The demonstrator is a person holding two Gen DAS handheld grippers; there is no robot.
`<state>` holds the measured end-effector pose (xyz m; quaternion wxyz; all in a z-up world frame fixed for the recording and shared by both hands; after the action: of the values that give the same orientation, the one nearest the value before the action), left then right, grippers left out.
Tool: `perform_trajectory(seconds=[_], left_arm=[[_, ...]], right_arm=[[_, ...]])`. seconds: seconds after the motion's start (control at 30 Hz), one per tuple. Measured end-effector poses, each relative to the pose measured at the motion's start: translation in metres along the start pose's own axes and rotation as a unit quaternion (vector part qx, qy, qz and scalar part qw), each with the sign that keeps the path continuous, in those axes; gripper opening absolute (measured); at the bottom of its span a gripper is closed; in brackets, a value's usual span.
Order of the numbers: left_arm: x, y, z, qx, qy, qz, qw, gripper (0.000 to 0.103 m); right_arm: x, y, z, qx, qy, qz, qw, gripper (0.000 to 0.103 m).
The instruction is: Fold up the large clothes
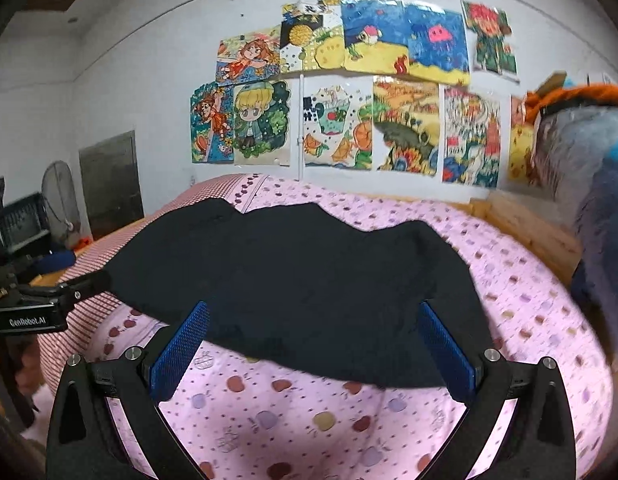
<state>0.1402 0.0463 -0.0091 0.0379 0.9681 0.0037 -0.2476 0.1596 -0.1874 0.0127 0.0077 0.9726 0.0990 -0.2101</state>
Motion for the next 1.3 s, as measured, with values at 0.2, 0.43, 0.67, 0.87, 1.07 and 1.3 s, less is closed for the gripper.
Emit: perform_trajectory(seconds=[0.2,0.43,0.67,0.87,1.07,1.3], left_arm=[[0.004,0.003,0.009,0.015,-0.016,0.004,0.9998,0.103],[0.000,0.004,0.012,0.039,-0.009,-0.009,0.9992,0.103],[-0.006,0.005,0.012,0.049,0.019,-0.019,0.9985,0.103],[-0.008,0.012,0.014,0.073,0.022,-0.017,0.9970,0.103],[-0.008,0.014,0.013,0.081,0.025,-0.021,0.9962,0.103],[-0.009,0.019,0.014,0.100,0.027,-0.021,0.9944,0.103]], right_arm=[[0.008,-0.015,0.018,-0.012,-0.012,-0.024,1.000,0.101],[0.016,-0.004,0.032,0.013,-0.036,-0.008,0.999,0.101],[0.020,0.000,0.046,-0.007,-0.046,0.042,0.998,0.101],[0.014,-0.005,0.040,-0.006,-0.034,0.034,0.999,0.101],[0.017,-0.007,0.041,-0.009,-0.041,0.028,0.999,0.101],[0.018,-0.011,0.041,-0.020,-0.041,0.033,0.998,0.101]])
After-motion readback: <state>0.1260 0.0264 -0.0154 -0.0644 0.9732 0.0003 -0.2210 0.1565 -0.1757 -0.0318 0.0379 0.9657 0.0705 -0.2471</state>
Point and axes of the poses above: each gripper's, at about its wrist camera, not at the fingertips, and x roughly the way its jaws point, y to its right, z to its underside, the point moved 9 cm from there along x, roughly the way its jaws point, and after that the axes turned 1 degree about x, right-handed, at the moved point
